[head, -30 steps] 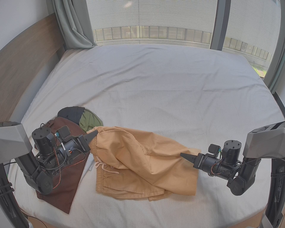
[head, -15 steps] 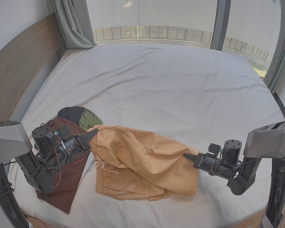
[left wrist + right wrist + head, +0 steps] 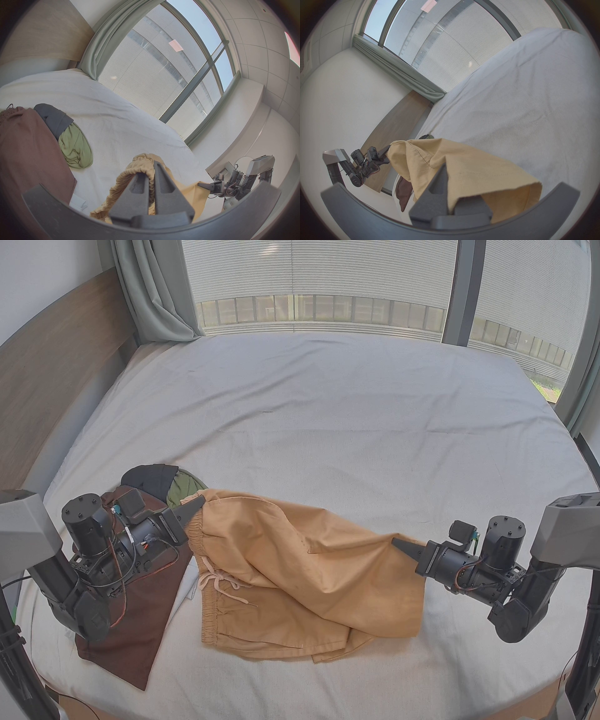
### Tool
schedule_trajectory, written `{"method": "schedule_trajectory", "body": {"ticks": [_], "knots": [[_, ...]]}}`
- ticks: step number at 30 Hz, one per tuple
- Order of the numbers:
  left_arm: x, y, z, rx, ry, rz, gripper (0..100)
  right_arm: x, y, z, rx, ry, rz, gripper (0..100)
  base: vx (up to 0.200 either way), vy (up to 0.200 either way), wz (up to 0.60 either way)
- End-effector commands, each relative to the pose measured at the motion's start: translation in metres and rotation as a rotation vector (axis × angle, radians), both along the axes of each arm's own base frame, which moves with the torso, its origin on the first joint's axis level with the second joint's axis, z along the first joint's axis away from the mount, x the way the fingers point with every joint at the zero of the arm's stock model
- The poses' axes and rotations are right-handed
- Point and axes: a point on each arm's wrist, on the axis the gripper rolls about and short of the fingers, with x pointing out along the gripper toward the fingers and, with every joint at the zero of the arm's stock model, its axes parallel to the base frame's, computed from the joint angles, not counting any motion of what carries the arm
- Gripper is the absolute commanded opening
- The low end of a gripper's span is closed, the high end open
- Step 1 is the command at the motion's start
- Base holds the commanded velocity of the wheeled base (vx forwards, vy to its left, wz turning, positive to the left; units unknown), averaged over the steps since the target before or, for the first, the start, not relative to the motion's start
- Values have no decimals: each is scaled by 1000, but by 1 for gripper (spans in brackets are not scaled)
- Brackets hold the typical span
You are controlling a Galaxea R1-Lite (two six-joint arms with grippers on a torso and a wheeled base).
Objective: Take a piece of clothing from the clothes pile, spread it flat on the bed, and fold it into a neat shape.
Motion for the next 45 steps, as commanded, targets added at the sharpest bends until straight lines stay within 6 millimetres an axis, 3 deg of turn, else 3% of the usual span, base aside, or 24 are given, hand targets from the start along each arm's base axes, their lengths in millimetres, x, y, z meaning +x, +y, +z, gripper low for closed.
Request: {"method": "schedule_trajectory", "body": {"ticks": [1, 26, 35, 45], "knots": [[-3, 0, 9, -8, -28, 0, 0, -1, -2, 16, 16, -48, -1, 0, 0, 0, 0], [-9, 2, 34, -17, -116, -72, 0, -16, -2, 47, -8, -184, 63, 0, 0, 0, 0], [-20, 16, 52, -8, -178, -119, 0, -29, 2, 69, 16, -247, 94, 0, 0, 0, 0], [-21, 22, 54, 1, -187, -115, 0, -39, 1, 95, 47, -332, 98, 0, 0, 0, 0]]}}
